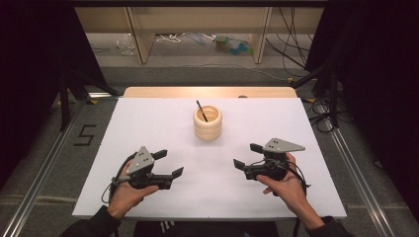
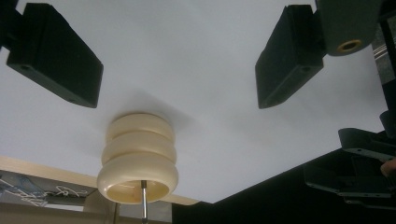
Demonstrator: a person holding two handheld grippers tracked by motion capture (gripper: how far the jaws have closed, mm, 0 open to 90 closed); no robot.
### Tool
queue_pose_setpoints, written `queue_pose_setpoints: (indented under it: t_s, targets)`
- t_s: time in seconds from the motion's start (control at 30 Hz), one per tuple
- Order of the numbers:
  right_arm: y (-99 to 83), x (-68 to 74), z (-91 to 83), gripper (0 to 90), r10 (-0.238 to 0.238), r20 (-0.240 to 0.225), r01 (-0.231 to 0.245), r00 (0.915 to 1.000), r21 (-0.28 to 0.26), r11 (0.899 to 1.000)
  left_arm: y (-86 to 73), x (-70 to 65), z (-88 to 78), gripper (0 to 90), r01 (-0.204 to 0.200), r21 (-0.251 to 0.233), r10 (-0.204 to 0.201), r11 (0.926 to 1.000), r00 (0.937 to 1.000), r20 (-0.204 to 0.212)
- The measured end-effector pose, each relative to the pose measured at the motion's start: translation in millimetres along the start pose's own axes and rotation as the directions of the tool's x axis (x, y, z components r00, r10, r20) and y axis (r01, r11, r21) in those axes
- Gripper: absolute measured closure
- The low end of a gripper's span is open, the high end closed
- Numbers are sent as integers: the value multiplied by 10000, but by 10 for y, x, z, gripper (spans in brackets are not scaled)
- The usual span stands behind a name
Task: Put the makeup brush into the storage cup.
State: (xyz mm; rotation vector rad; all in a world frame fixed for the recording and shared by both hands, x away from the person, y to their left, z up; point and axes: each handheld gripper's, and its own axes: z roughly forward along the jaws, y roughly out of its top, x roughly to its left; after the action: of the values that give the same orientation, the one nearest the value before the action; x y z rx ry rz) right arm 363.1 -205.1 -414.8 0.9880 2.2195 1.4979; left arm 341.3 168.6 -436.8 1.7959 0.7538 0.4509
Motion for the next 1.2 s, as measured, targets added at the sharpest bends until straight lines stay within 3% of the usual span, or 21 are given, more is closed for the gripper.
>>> queue_pose_setpoints:
  t_s: [0.13, 0.33, 0.7, 0.93, 1.07, 1.2]
  targets:
    - [-26, 12, -16, 163, 24, -17, -24, 10000, -46, 10000, 0, 4, -7, 159, 134, -51, -134, 9999, 9999, -19]
    - [-51, 31, -53, 163, -39, 59, 38, 10000, 88, 10000, -1, 5, -10, 157, -63, -105, 64, 9999, 10000, 47]
    - [-105, 55, -109, 163, -113, 27, 112, 9999, 257, 9996, 3, 1, -11, 158, -77, -128, 77, 9999, 10000, 19]
    - [-140, 41, -127, 163, -139, 69, 139, 9999, 14, 9999, 2, 0, -7, 158, -78, -125, 78, 9999, 10000, 51]
    - [-138, 41, -146, 163, -67, 24, 67, 10000, 246, 9997, 2, 2, -7, 158, -74, -131, 75, 9999, 10000, 49]
    - [-151, 34, -123, 163, -91, 34, 90, 10000, 85, 9999, 1, 0, -5, 158, -87, -98, 87, 9999, 10000, 44]
